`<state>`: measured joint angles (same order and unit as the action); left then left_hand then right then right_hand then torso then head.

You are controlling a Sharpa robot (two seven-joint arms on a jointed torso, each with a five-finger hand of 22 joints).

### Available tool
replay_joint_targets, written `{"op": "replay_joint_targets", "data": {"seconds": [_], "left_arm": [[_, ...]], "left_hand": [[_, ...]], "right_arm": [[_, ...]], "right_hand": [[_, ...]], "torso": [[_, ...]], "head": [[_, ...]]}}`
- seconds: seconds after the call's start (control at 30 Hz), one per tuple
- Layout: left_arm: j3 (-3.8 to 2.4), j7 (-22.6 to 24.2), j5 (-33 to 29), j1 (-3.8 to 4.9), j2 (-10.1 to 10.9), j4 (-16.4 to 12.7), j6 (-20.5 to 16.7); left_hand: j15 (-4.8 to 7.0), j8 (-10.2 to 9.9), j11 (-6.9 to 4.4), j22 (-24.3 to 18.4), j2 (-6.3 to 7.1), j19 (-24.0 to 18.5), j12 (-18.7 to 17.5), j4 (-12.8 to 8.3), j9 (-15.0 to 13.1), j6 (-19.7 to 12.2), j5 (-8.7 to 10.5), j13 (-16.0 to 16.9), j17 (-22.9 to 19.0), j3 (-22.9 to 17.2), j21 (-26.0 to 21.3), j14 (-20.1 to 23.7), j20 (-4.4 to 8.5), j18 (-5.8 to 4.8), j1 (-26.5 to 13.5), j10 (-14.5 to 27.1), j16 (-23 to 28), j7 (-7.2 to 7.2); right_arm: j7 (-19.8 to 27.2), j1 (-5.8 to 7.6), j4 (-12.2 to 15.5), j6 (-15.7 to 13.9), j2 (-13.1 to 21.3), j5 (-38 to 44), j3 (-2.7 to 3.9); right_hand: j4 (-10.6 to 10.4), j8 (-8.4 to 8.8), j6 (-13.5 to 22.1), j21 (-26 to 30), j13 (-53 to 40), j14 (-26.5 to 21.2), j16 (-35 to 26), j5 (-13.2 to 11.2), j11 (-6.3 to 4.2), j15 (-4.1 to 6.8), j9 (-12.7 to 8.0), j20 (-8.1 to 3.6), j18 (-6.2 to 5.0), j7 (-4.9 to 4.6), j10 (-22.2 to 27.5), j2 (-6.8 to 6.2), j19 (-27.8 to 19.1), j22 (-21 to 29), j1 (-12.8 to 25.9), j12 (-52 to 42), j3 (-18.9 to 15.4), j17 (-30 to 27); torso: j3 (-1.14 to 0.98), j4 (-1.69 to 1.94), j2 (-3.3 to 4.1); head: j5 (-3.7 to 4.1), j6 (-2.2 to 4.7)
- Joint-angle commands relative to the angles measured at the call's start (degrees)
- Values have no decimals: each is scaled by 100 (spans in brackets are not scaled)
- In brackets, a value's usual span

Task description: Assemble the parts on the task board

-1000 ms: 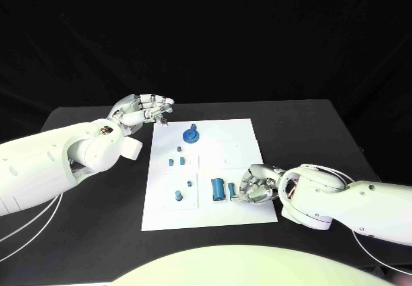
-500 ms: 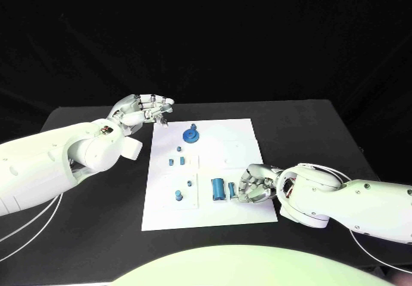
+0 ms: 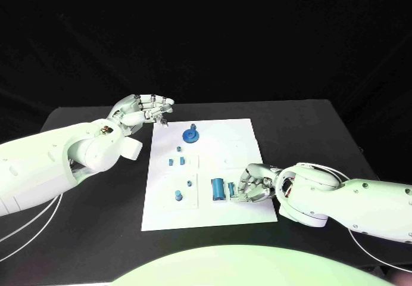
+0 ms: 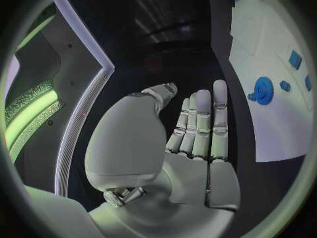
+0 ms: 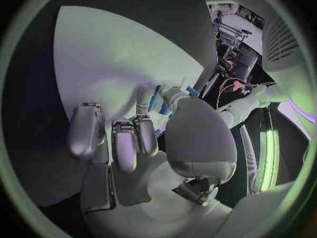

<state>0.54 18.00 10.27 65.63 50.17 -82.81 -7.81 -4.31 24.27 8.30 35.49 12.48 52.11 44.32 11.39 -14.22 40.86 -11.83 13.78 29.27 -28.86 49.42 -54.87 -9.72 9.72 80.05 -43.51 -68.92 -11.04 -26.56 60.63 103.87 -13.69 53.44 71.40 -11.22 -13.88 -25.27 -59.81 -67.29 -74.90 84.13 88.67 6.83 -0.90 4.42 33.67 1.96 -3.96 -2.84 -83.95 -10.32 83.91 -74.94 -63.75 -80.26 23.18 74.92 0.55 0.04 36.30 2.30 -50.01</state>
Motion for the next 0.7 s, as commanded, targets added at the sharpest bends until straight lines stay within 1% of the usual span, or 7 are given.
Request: {"op": "replay_joint_targets", "data": {"seconds": [0.03, 0.07, 0.13, 0.2, 0.3, 0.53, 0.7], "left_arm": [[-2, 34, 24, 3, -13, -10, 82], [-2, 34, 24, 3, -15, -10, 83], [-1, 35, 24, 3, -18, -13, 86], [1, 34, 24, 3, -18, -15, 88], [3, 35, 24, 2, -13, -16, 85], [7, 47, 24, 2, -15, -11, 110], [8, 60, 21, 1, -22, 14, 112]], "left_hand": [[-5, 23, 1, -7, -44, 16, 19, 33, 8, -35, -31, -8, -8, -5, -20, 38, -8, 82, 23, 26, -38, -110], [-5, 23, 1, -7, -44, 16, 19, 33, 8, -35, -31, -8, -8, -5, -20, 38, -8, 82, 23, 26, -38, -110], [-5, 23, 1, -7, -44, 16, 19, 33, 8, -35, -31, -8, -8, -5, -20, 38, -8, 82, 23, 26, -38, -110], [-5, 23, 1, -7, -44, 16, 19, 33, 8, -35, -31, -8, -8, -5, -20, 38, -8, 82, 23, 26, -38, -110], [-5, 23, 1, -7, -44, 16, 19, 33, 8, -35, -31, -8, -8, -5, -20, 38, -8, 82, 23, 26, -38, -110], [-5, 28, 2, -9, -41, 19, 24, 37, 11, -39, -30, -10, -11, -5, -23, 40, -9, 82, 30, 28, -41, -110], [-5, 30, 1, -9, -40, 19, 24, 36, 11, -40, -30, -11, -11, -5, -24, 40, -8, 83, 33, 29, -41, -110]], "right_arm": [[-99, -16, -42, -5, -20, 24, -13], [-105, -12, -44, -10, -25, 13, -13], [-113, -3, -48, -18, -35, -4, -12], [-118, 5, -49, -27, -40, -24, -11], [-120, 20, -38, -46, -32, -54, -7], [-101, 150, 14, -80, 45, -143, 9], [68, 295, 8, -244, 107, -398, 21]], "right_hand": [[59, 44, 26, 39, -846, 521, 14, 25, -36, 29, -26, -41, 7, -4, -179, 46, 83, -985, -106, -8, 17, 1179], [59, 44, 26, 39, -846, 521, 14, 25, -36, 29, -26, -41, 7, -4, -179, 46, 83, -985, -106, -8, 17, 1179], [109, 56, 39, 55, -842, 520, 11, 39, -42, 33, -35, -43, 4, 3, -174, 142, 80, -982, -221, 2, 90, 1174], [113, 57, 41, 49, -845, 520, 12, 40, -42, 33, -37, -44, 5, 3, -176, 149, 81, -983, -231, -2, 100, 1176], [115, 58, 41, 57, -843, 519, 9, 40, -42, 33, -37, -44, 4, 2, -174, 150, 79, -981, -235, 2, 104, 1169], [64, 66, 46, 89, -837, 517, 7, 28, -28, 27, -45, -41, -1, -17, -169, 137, 71, -974, -170, 13, 86, 1163], [-8, 113, 113, 188, -794, 508, -10, 24, -1, 6, -70, -28, -15, -51, -135, 46, 46, -952, -80, 84, 22, 1119]], "torso": [[-2, -4, -1], [-3, -2, -3], [-2, 6, -4], [-2, 12, -3], [-4, 4, 0], [2, -1, -5], [6, -7, -17]], "head": [[-7, 3], [-7, 5], [-3, 13], [-7, 13], [-20, 18], [-26, 48], [-16, 64]]}}
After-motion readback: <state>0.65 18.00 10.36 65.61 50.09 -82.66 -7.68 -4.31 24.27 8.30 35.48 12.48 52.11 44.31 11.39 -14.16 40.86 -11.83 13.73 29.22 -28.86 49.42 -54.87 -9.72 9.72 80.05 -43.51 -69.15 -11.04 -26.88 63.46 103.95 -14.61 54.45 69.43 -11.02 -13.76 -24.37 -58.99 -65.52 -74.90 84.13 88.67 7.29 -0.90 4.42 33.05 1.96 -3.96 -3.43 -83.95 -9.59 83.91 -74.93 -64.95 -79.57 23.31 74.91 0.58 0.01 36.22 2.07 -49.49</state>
